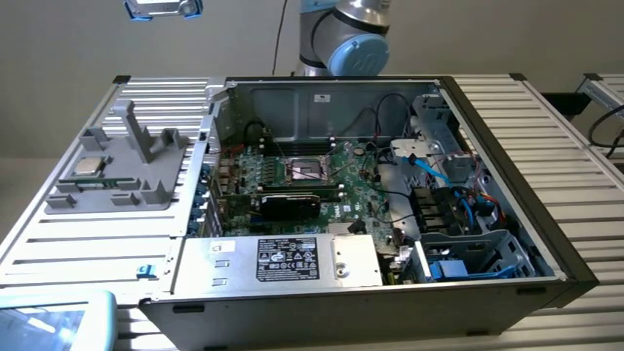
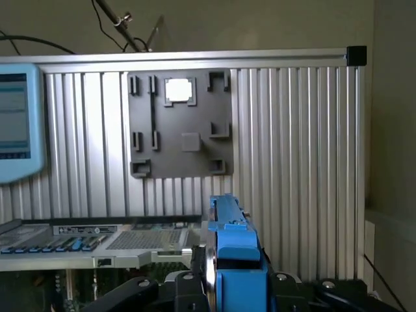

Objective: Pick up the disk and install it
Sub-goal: 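Pick up the disk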

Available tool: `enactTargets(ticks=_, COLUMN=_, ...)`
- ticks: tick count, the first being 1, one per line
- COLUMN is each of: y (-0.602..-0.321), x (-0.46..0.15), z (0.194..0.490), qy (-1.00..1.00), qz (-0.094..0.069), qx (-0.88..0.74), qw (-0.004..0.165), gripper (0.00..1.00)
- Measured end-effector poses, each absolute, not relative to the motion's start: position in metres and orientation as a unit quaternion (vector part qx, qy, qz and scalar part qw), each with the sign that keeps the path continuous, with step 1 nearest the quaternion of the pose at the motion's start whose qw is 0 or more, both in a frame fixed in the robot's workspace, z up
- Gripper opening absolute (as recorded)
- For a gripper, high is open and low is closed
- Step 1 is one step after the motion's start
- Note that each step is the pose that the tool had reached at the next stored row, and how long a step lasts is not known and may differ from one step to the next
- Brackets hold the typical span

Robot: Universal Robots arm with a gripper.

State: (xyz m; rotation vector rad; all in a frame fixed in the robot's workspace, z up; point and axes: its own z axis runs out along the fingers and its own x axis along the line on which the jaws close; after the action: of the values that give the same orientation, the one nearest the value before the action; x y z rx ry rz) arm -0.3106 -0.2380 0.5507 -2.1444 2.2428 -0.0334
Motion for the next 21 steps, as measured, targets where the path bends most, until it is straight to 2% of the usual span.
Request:
enactTargets(ticks=6, y=-0.243, x=-0.284, z=0.563, qy=0.723, qz=-0.009, qx=-0.691, qw=0.018, gripper=0.37)
enactTargets(ticks=21, y=-0.284, x=-0.235, z=0.565, qy=0.723, qz=0.001, qx=-0.691, qw=0.007, gripper=0.37)
